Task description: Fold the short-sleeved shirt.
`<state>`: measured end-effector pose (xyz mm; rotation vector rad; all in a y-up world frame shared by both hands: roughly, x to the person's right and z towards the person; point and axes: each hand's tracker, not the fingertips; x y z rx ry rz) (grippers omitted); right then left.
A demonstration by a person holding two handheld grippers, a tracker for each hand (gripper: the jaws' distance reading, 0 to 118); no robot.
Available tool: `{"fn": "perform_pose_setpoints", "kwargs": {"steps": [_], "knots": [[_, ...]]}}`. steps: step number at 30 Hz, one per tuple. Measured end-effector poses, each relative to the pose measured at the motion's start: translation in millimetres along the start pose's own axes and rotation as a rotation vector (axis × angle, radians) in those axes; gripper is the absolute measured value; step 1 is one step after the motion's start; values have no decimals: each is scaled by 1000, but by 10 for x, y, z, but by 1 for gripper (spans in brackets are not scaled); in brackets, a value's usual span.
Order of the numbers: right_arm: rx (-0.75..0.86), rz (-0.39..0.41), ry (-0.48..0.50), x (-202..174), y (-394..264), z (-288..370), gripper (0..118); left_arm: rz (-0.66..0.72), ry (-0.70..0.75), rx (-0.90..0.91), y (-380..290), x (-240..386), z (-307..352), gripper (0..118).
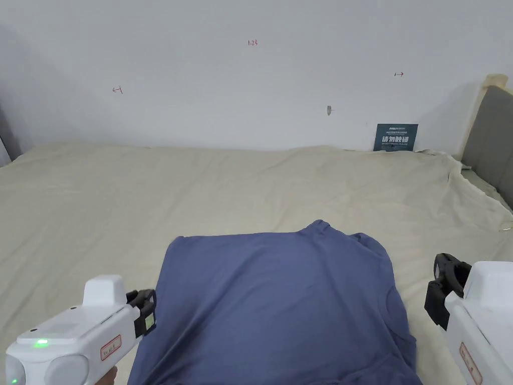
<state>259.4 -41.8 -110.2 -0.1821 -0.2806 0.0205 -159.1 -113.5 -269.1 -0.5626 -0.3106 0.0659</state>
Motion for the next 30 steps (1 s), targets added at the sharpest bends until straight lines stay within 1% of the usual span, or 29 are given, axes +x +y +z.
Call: {"fn": "perform_pose_setpoints", "kwargs": {"steps": [2, 4, 5, 8, 9, 10, 11, 12, 17, 18, 19, 20, 21, 22, 24, 25, 28, 30], "knots": [[-8, 7, -9, 25, -15, -17, 0, 8, 27, -67, -134, -96, -80, 0], [-24, 6, -11, 53, -36, -33, 0, 28, 39, -154, -299, -199, -159, 9], [-28, 3, -12, 65, -48, -34, 0, 45, 43, -193, -372, -251, -199, 16], [-46, 2, -20, 95, -79, -62, 0, 100, 65, -258, -605, -399, -298, 45], [-51, 1, -22, 102, -93, -70, 0, 108, 77, -277, -675, -434, -333, 65], [-57, 0, -23, 151, -127, -103, 0, 111, 91, -305, -734, -454, -373, 77], [-62, -2, -23, 169, -144, -119, 0, 110, 102, -329, -779, -466, -405, 84], [-69, -3, -23, 176, -158, -130, 0, 116, 111, -335, -836, -478, -425, 88], [-93, -12, -22, 222, -240, -180, 0, 106, 135, -378, -1048, -506, -560, 87], [-98, -13, -21, 224, -259, -180, 0, 97, 143, -385, -1088, -506, -598, 86], [-102, -13, -22, 228, -273, -183, 0, 92, 156, -400, -1111, -504, -637, 80], [-106, -14, -24, 235, -285, -188, 0, 83, 161, -414, -1146, -512, -675, 66], [-110, -16, -24, 247, -296, -195, 0, 69, 157, -422, -1174, -515, -705, 34], [-116, -18, -23, 249, -307, -189, 0, 66, 138, -423, -1198, -523, -729, 18], [-129, -28, -23, 275, -330, -192, 0, 85, 89, -453, -1223, -518, -767, 6], [-135, -32, -24, 291, -350, -196, 0, 89, 95, -449, -1225, -509, -773, 1], [-195, -28, -27, 347, -474, -253, 0, 67, 100, -420, -1203, -470, -735, 0], [-289, -44, -1, 374, -638, -306, 0, 65, 88, -408, -1157, -468, -711, 0]]}}
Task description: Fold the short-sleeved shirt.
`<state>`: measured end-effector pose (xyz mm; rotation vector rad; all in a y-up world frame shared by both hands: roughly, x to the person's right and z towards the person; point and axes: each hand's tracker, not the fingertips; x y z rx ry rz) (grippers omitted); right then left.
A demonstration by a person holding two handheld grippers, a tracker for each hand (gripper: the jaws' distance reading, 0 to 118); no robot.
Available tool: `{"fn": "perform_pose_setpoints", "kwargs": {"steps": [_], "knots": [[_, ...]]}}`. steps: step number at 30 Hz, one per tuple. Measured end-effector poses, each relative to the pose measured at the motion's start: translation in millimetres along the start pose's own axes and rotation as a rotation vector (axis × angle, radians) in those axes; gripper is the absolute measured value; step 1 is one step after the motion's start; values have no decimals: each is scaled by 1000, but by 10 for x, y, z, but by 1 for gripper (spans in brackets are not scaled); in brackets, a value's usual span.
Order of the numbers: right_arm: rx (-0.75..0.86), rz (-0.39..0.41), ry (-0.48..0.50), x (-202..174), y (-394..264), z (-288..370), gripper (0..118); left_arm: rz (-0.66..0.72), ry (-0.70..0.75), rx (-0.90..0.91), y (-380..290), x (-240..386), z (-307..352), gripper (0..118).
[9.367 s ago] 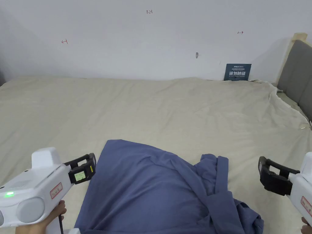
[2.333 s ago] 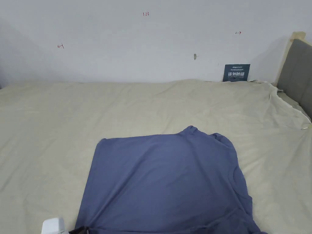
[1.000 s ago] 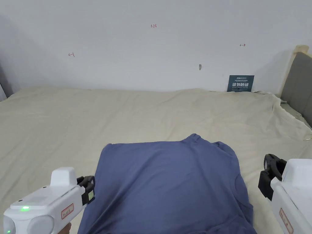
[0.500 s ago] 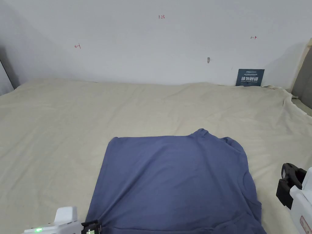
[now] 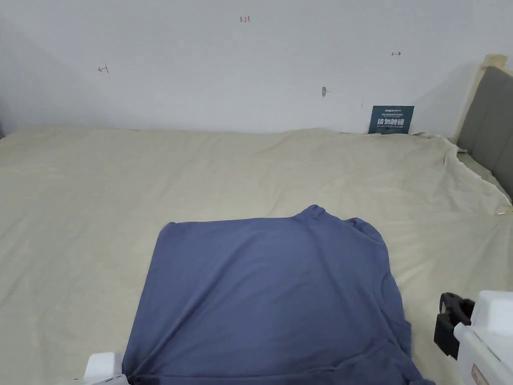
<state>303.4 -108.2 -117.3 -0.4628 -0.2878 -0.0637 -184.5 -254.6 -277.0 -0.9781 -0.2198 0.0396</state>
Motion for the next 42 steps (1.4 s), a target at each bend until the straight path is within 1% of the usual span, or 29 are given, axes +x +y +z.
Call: {"fn": "perform_pose_setpoints", "kwargs": {"steps": [1, 2, 3, 4, 5, 6, 7, 8, 10, 11, 14, 16, 17, 18, 20, 22, 24, 27, 30, 32, 37, 42], "knots": [[-62, -5, 19, 20, -84, -65, 4, -4, -1, 8, 14, 4, 18, 0], [-86, -26, 19, 41, -178, -125, 15, -5, -4, 15, 27, 18, 54, 0], [-115, -30, 10, 57, -289, -181, 39, -7, -8, 20, 43, 21, 75, 0], [-167, -25, 29, 74, -406, -250, 60, -8, -9, 30, 56, 23, 96, 0], [-203, -25, 29, 83, -503, -313, 77, -5, -14, 36, 69, 18, 114, 0], [-234, -28, 20, 85, -616, -380, 92, 0, -20, 44, 83, 15, 130, 0], [-268, -35, 14, 88, -721, -435, 93, 4, -23, 49, 95, 11, 141, 0], [-265, -42, 7, 83, -827, -475, 93, 7, -27, 50, 105, 8, 149, 0], [-348, -51, -15, 74, -1014, -572, 91, 5, -31, 57, 112, 20, 168, 0], [-376, -63, -1, 71, -1094, -603, 88, 4, -32, 56, 120, 21, 170, 0], [-388, -69, 2, 25, -1249, -624, 69, -1, -33, 54, 132, 19, 168, 0], [-392, -61, -6, -54, -1258, -597, 47, -4, -32, 56, 133, 18, 169, 0], [-390, -60, -7, -69, -1261, -593, 30, -4, -33, 55, 134, 16, 169, 0], [-393, -56, 0, -73, -1257, -611, 2, -4, -32, 53, 136, 22, 168, 0], [-381, -47, 2, -71, -1255, -613, 2, -4, -31, 49, 136, 23, 166, 0], [-374, -63, 51, -57, -1192, -591, 2, -5, -31, 51, 143, 20, 168, 0], [-328, -53, 38, -71, -1088, -522, 2, -3, -32, 55, 170, 11, 190, 0], [-285, -37, 51, -61, -899, -504, 2, 4, -37, 66, 228, -6, 206, 0], [-227, -41, 49, 21, -704, -483, 2, 11, -43, 83, 306, -16, 251, 0], [-188, -28, 54, 52, -523, -522, 2, 0, -42, 100, 437, -9, 277, 0], [-136, -14, 38, 122, -126, -822, 2, -20, -28, 147, 872, 6, 267, 0], [-144, -22, 26, 155, 99, -1323, 2, -46, -10, 148, 1309, 31, -5, 0]]}}
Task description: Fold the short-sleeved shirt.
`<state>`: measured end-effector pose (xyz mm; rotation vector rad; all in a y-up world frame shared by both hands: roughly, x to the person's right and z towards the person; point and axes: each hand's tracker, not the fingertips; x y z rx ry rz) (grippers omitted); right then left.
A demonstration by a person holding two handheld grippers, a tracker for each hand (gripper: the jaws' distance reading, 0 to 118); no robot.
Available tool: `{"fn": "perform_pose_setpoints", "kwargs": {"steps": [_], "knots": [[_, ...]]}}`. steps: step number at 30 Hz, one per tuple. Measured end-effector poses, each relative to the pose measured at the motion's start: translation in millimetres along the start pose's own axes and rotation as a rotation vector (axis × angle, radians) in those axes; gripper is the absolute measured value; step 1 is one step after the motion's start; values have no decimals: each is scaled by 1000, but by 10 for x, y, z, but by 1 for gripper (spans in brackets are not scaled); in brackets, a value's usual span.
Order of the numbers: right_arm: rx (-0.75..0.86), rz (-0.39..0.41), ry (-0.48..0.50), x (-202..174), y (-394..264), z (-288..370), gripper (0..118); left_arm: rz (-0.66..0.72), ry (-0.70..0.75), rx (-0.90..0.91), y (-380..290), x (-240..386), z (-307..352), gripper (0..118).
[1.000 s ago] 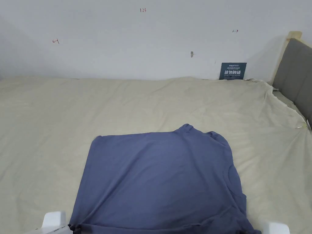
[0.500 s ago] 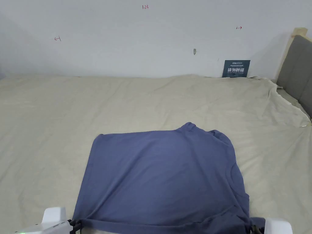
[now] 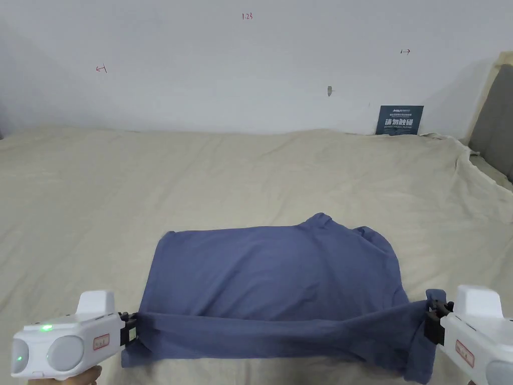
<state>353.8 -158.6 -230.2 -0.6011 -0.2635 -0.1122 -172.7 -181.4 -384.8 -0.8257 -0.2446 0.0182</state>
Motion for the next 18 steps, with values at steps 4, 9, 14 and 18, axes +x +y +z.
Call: {"fn": "perform_pose_setpoints", "kwargs": {"steps": [4, 9, 14, 18], "knots": [[-33, 11, -16, -87, 139, -382, 2, -46, 14, -45, 210, 4, -399, 0], [-96, 29, -42, -162, 179, -914, 2, -83, 31, -111, 331, -2, -927, 0], [-185, 71, -64, -187, 107, -1410, 2, -83, 44, -158, 305, -2, -1305, 0], [-268, 16, -77, -87, -53, -1695, 2, -95, 55, -173, 205, 42, -1417, 0]]}}
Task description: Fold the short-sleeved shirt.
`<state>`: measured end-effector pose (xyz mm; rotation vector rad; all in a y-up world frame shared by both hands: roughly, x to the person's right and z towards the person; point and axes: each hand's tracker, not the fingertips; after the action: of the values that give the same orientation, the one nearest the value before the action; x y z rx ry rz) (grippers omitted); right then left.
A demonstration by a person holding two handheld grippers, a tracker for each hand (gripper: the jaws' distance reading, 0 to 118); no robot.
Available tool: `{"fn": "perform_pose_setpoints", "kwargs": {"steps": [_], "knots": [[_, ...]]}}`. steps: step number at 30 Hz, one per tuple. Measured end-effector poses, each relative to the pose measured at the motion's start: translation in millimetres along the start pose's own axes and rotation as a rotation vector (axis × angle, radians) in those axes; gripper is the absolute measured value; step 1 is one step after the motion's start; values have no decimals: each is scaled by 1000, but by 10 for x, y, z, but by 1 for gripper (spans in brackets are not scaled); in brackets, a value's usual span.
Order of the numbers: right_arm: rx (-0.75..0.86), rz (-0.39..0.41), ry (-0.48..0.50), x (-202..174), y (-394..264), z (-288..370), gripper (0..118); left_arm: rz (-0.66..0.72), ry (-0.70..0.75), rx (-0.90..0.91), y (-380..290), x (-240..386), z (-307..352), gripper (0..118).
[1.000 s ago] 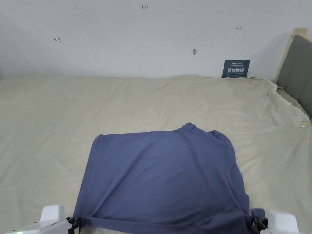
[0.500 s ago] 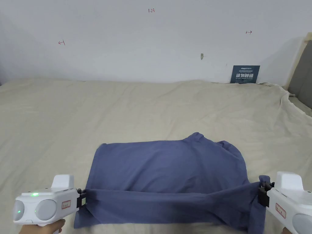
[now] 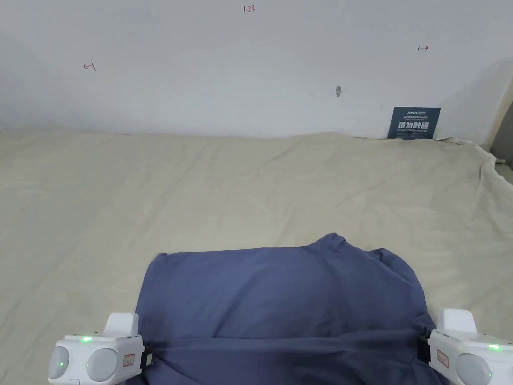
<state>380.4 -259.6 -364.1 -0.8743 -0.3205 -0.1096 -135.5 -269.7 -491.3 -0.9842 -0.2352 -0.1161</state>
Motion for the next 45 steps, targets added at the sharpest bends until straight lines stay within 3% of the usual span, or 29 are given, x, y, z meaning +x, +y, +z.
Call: {"fn": "perform_pose_setpoints", "kwargs": {"steps": [3, 5, 7, 9, 11, 20, 25, 26, 28, 30, 41, 45], "knots": [[-35, -13, 10, 16, -58, -36, 3, 30, 2, 7, 8, -16, 28, 2], [-24, -18, 8, 41, -39, 51, 11, 78, -35, -1, 48, -39, 101, 16], [23, -32, 26, 58, 15, 244, 55, 126, -67, 35, 110, -38, 282, 59], [87, -27, 53, -25, 81, 607, 91, 161, -62, 92, 130, 3, 502, 88], [181, -18, 57, -40, 135, 969, 91, 172, -66, 186, 151, 38, 787, 95], [432, 42, 98, 81, 20, 2204, 90, 78, 28, 471, -52, 298, 1978, 94], [506, 47, 88, 72, -242, 2541, 81, 40, 67, 569, -342, 410, 2291, 87], [520, 49, 84, 69, -300, 2587, 74, 36, 65, 578, -406, 420, 2310, 80], [533, 53, 70, 28, -413, 2652, 43, 29, 50, 583, -521, 438, 2344, 40], [540, 60, 68, 27, -508, 2673, 0, 31, 1, 559, -622, 434, 2326, 0], [506, 31, 91, 24, -576, 2634, 0, 65, -16, 389, -715, 277, 1966, 0], [492, 26, 93, 13, -543, 2553, 0, 93, 3, 194, -535, 136, 1556, 7]]}}
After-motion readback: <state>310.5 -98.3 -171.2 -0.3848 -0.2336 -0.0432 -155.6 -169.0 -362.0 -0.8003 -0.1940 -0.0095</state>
